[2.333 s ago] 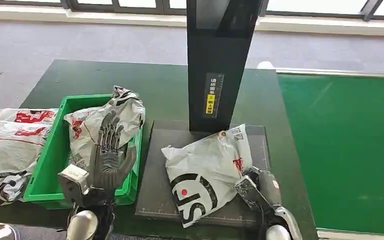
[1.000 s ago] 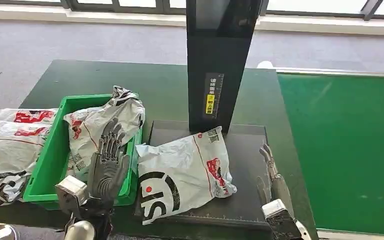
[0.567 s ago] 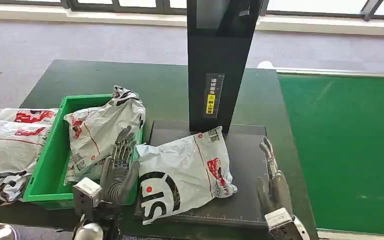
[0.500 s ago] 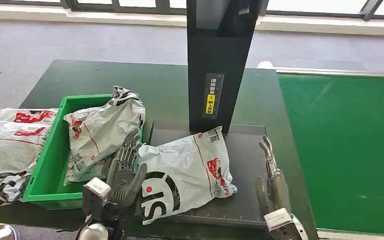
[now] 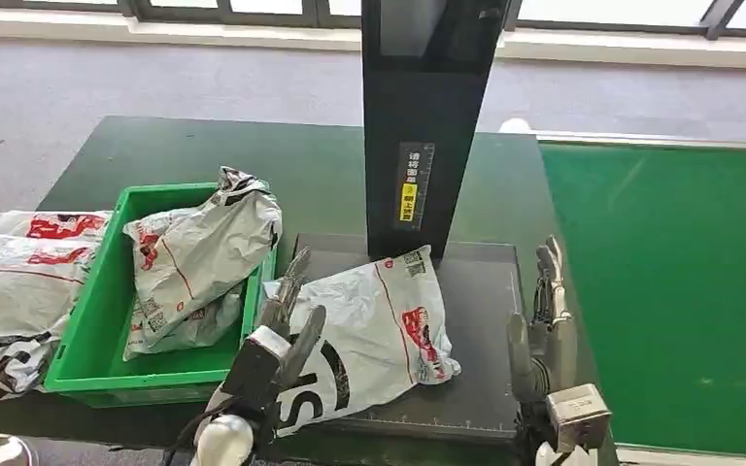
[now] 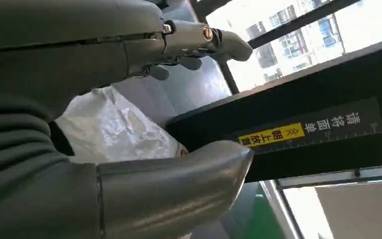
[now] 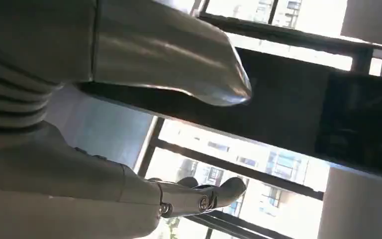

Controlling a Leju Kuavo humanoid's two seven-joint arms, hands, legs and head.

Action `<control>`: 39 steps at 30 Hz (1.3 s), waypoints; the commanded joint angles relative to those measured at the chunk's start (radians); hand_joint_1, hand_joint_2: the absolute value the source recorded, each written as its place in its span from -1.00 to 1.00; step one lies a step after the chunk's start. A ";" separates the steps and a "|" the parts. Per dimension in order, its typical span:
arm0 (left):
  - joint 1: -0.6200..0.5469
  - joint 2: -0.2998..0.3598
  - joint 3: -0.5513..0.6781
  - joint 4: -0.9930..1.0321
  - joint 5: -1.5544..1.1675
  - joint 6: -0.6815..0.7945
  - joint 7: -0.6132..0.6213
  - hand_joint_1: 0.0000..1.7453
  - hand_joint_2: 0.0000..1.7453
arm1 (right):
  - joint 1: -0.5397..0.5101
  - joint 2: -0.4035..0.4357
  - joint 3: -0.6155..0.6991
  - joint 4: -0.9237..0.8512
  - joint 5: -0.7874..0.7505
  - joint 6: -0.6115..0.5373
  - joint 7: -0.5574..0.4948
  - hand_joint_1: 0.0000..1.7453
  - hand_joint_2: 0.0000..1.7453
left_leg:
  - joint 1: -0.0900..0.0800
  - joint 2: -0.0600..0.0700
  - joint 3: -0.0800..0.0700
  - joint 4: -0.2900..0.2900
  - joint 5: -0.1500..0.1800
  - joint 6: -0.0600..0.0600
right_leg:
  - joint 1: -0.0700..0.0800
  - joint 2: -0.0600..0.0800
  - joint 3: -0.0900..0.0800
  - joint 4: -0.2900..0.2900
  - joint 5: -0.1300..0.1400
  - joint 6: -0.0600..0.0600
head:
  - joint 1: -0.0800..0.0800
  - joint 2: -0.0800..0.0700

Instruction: Moved the parcel from conveyor to table for the left to box.

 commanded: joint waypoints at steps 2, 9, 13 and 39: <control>-0.130 0.075 -0.146 0.118 -0.251 0.111 0.012 -1.00 1.00 | -0.146 -0.018 0.004 0.154 -0.029 0.007 0.002 -1.00 1.00 | 0.000 0.002 0.002 -0.004 0.002 -0.001 | 0.000 0.000 0.002 -0.004 0.002 -0.001 | 0.000 0.000; -0.135 0.076 -0.171 0.125 -0.291 0.117 0.023 -1.00 1.00 | -0.155 -0.021 0.015 0.158 -0.034 -0.006 0.002 -1.00 1.00 | 0.000 0.002 0.003 -0.003 0.001 -0.001 | 0.000 0.001 0.003 -0.003 0.002 -0.001 | 0.000 0.000; -0.135 0.076 -0.171 0.125 -0.291 0.117 0.023 -1.00 1.00 | -0.155 -0.021 0.015 0.158 -0.034 -0.006 0.002 -1.00 1.00 | 0.000 0.001 0.002 -0.002 0.001 -0.001 | 0.000 0.001 0.002 -0.002 0.001 -0.001 | 0.000 0.000; -0.263 0.106 -0.292 0.593 -0.554 -0.083 0.192 -1.00 1.00 | -0.067 -0.025 -0.052 0.090 0.009 -0.063 0.002 -1.00 1.00 | 0.000 0.001 0.003 -0.004 0.002 -0.001 | 0.000 0.000 0.002 -0.003 0.001 -0.001 | 0.000 0.000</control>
